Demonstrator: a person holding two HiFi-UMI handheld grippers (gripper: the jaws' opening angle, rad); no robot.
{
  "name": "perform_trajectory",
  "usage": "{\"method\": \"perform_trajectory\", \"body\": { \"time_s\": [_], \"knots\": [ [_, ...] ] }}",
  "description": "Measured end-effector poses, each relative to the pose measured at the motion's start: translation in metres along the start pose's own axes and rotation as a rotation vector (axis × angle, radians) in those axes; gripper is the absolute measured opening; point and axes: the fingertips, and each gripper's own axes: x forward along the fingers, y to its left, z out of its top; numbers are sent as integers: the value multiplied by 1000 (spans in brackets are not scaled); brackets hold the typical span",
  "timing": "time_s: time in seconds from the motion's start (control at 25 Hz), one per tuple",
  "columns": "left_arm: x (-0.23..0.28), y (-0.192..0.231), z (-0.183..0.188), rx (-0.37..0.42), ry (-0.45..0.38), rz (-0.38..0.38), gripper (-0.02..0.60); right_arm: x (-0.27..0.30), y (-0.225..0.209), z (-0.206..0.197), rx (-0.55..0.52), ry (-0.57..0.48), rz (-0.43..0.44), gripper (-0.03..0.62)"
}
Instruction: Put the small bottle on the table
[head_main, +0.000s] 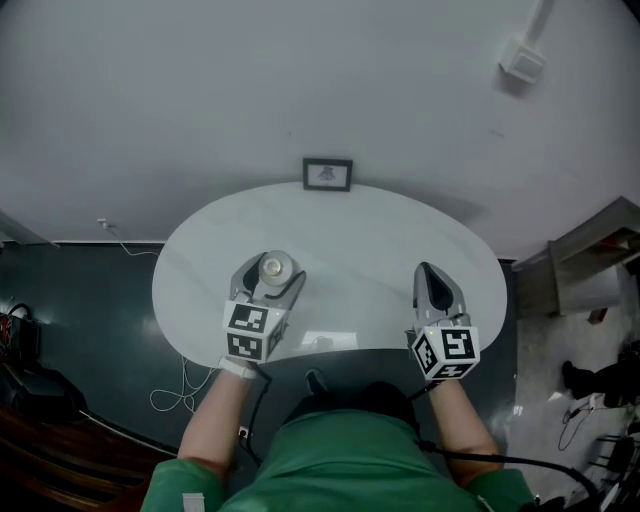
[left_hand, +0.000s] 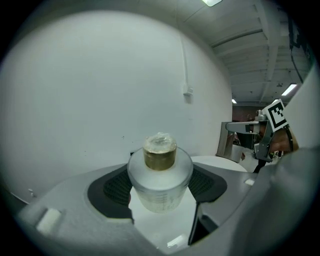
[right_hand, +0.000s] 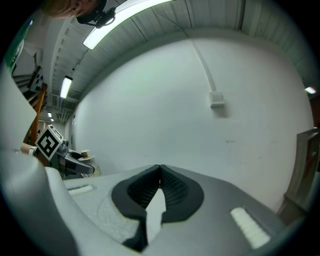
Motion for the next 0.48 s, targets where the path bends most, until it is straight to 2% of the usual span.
{"method": "perform_trajectory", "body": {
  "time_s": [0.48],
  "knots": [
    [55,-10,-19,9,28,-29,344,22,-20,-25,8,62,0,2]
  ]
}}
